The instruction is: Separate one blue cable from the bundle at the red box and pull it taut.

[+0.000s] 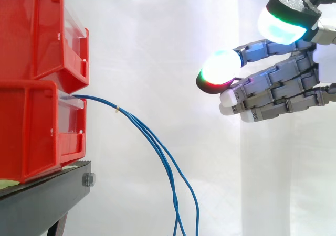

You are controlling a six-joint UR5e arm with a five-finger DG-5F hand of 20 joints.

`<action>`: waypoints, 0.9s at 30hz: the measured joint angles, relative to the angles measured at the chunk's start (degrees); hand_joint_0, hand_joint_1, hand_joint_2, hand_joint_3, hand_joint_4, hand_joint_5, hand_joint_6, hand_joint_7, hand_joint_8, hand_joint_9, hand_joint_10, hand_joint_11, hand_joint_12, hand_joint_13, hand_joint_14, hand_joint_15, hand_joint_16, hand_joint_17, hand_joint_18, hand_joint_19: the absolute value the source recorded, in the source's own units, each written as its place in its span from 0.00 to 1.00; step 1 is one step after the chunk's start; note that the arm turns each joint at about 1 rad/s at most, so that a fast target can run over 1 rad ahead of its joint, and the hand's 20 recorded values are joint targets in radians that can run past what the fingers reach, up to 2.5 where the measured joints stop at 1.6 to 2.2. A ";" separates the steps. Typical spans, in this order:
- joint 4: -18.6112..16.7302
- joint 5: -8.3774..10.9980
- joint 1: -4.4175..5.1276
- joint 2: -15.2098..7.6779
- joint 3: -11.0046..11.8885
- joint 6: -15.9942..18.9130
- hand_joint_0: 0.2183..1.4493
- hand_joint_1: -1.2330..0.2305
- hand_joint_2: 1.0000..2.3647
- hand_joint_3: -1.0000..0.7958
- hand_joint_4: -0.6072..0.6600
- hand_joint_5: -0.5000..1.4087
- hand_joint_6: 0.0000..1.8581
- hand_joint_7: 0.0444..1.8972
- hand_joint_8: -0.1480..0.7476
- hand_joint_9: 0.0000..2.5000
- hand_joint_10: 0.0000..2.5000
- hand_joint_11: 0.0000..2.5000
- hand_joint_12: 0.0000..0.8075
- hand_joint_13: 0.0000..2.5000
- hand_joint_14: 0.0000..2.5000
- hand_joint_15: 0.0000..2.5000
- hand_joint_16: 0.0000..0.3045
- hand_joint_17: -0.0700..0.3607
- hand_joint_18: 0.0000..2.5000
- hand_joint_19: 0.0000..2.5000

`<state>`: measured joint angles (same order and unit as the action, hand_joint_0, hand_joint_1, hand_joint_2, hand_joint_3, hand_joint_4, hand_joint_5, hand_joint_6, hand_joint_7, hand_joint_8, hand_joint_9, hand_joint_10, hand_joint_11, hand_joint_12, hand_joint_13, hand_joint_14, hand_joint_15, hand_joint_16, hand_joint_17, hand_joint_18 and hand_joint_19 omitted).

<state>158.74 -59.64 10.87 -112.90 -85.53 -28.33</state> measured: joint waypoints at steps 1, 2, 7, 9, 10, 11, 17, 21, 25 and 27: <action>-0.18 0.01 0.04 -0.26 0.00 -0.09 0.23 0.42 0.00 0.28 0.60 0.15 0.27 0.41 0.48 0.21 0.01 0.17 0.29 0.13 0.00 0.04 0.08 0.30 0.08 0.03; -0.31 -0.01 0.07 -0.48 0.01 -0.04 0.23 0.42 0.00 0.28 0.60 0.15 0.27 0.41 0.48 0.21 0.01 0.17 0.29 0.13 0.00 0.04 0.08 0.30 0.08 0.03; -2.20 -0.54 0.28 -3.20 0.37 1.85 0.23 0.42 0.00 0.28 0.60 0.15 0.27 0.41 0.48 0.21 0.01 0.17 0.30 0.13 0.00 0.04 0.09 0.30 0.08 0.03; -3.06 -0.90 0.41 -4.58 0.84 2.74 0.22 0.42 0.00 0.28 0.61 0.15 0.27 0.41 0.49 0.21 0.01 0.17 0.31 0.12 0.00 0.04 0.09 0.31 0.07 0.02; -3.38 -1.14 0.46 -5.27 1.13 3.15 0.22 0.43 0.00 0.28 0.60 0.15 0.27 0.41 0.49 0.21 0.01 0.17 0.31 0.12 0.00 0.04 0.09 0.31 0.07 0.02; -3.67 -1.42 0.49 -5.95 1.46 3.58 0.21 0.43 0.00 0.28 0.60 0.15 0.27 0.41 0.49 0.21 0.01 0.17 0.31 0.12 0.00 0.04 0.10 0.31 0.06 0.02; -5.56 -2.74 0.59 -8.55 2.50 6.17 0.20 0.44 0.00 0.28 0.61 0.15 0.27 0.41 0.49 0.20 0.01 0.17 0.35 0.10 0.00 0.04 0.11 0.34 0.03 0.02; -6.56 -2.96 0.67 -8.87 2.54 6.62 0.20 0.45 0.00 0.28 0.60 0.15 0.27 0.41 0.49 0.20 0.01 0.17 0.36 0.10 0.00 0.04 0.11 0.34 0.03 0.02; -6.99 -3.05 0.61 -8.95 2.55 6.76 0.20 0.44 0.00 0.28 0.60 0.15 0.27 0.41 0.49 0.20 0.01 0.17 0.37 0.09 0.00 0.04 0.12 0.35 0.02 0.02; -7.31 -3.06 0.59 -9.01 2.56 6.79 0.20 0.44 0.00 0.28 0.61 0.15 0.27 0.41 0.49 0.20 0.01 0.17 0.38 0.08 0.00 0.04 0.12 0.35 0.01 0.02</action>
<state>151.42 -62.70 11.45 -121.92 -82.97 -21.54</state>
